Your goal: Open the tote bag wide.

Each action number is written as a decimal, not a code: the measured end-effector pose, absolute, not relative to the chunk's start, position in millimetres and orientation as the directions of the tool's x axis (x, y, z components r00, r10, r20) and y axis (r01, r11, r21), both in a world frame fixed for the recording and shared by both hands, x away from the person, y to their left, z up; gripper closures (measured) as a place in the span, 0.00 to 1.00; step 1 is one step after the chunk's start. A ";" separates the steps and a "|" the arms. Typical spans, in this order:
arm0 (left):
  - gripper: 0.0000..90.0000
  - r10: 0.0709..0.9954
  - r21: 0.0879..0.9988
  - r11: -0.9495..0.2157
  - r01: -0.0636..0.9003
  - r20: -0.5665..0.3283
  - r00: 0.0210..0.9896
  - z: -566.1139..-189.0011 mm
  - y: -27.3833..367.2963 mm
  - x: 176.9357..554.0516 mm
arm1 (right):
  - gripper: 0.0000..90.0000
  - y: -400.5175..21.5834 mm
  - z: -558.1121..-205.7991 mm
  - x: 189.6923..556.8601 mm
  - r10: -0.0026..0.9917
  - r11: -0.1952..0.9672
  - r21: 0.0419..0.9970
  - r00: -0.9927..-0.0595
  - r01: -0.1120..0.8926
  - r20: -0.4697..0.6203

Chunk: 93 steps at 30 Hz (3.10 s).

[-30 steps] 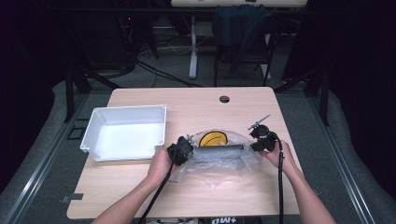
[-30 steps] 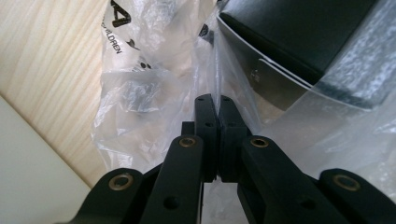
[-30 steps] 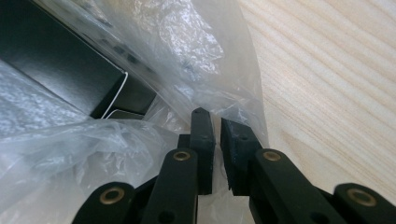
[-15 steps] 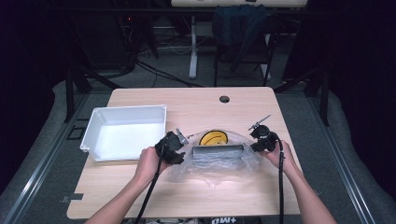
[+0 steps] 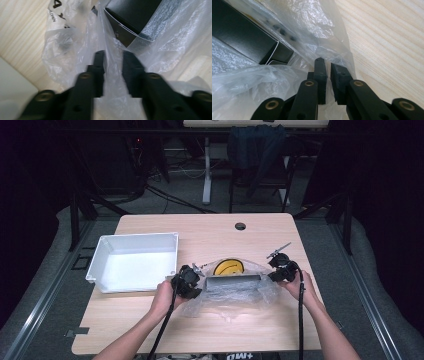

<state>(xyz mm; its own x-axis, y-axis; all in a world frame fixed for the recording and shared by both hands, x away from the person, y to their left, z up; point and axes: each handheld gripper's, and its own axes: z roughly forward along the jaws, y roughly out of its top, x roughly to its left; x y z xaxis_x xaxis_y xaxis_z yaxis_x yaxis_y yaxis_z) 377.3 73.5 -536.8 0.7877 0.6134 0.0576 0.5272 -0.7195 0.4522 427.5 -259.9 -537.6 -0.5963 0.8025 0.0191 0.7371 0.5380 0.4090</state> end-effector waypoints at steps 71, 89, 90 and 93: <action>0.83 0.602 0.411 -0.753 0.513 0.118 0.789 -542.8 75.3 381.4 | 0.99 -238.9 -542.8 390.7 0.719 0.678 0.206 -0.695 0.705 0.011; 0.64 0.564 0.434 -0.752 0.495 0.037 0.825 -523.0 69.1 363.7 | 0.98 -241.1 -541.7 394.3 0.721 0.675 0.212 -0.693 0.707 0.016; 0.69 0.564 0.434 -0.752 0.495 0.037 0.825 -523.0 69.1 363.7 | 0.98 -241.1 -541.7 394.3 0.721 0.675 0.212 -0.693 0.707 0.016; 0.81 0.552 0.414 -0.763 0.496 0.019 0.833 -536.8 67.2 366.1 | 0.97 -243.9 -539.2 396.2 0.707 0.693 0.191 -0.707 0.695 0.013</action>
<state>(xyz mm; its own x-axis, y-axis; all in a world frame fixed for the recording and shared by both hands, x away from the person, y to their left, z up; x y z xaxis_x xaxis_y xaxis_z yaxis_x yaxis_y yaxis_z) 366.1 67.2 -536.8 0.8333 0.5525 0.0194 0.4963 -0.7631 0.4140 396.2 -243.9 -539.2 -0.7074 0.7067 0.0126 0.6954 0.6926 0.1915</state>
